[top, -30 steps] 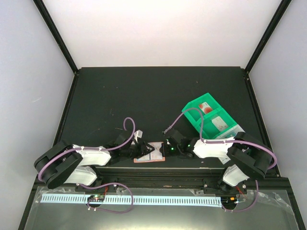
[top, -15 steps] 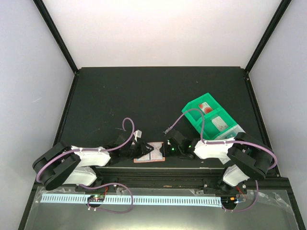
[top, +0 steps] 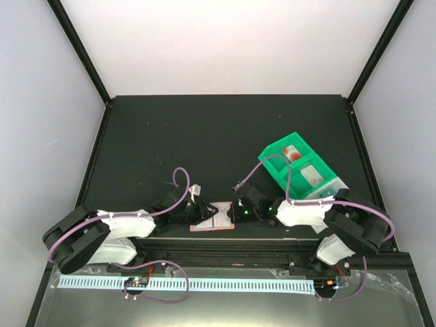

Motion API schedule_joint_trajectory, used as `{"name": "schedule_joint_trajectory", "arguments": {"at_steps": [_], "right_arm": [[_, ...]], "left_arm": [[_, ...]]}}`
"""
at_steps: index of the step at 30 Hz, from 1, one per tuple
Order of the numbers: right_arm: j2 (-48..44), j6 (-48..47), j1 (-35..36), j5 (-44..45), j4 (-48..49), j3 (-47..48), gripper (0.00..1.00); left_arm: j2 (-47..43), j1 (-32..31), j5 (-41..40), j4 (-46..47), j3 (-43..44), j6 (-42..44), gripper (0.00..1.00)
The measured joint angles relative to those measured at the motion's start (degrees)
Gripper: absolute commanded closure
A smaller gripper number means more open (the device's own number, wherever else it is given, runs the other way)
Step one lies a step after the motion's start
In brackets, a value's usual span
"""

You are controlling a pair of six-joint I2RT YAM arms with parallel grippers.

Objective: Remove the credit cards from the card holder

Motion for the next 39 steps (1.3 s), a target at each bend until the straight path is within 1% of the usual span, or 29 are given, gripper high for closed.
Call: {"name": "schedule_joint_trajectory", "arguments": {"at_steps": [11, 19, 25, 39], "right_arm": [[-0.31, 0.2, 0.0, -1.01, -0.96, 0.02, 0.96], [-0.2, 0.59, 0.0, -1.03, 0.26, -0.57, 0.96], [-0.2, 0.68, 0.0, -0.98, 0.59, -0.74, 0.97], [-0.22, 1.64, 0.0, -0.96, 1.01, -0.98, 0.98]], "left_arm": [[1.4, -0.33, -1.05, -3.34, 1.99, 0.26, 0.6], [1.84, -1.14, -1.18, -3.67, 2.34, -0.33, 0.59], [1.81, -1.6, -1.2, -3.65, 2.4, -1.73, 0.55], [1.68, -3.28, -2.91, -5.31, 3.19, -3.41, 0.53]]}}
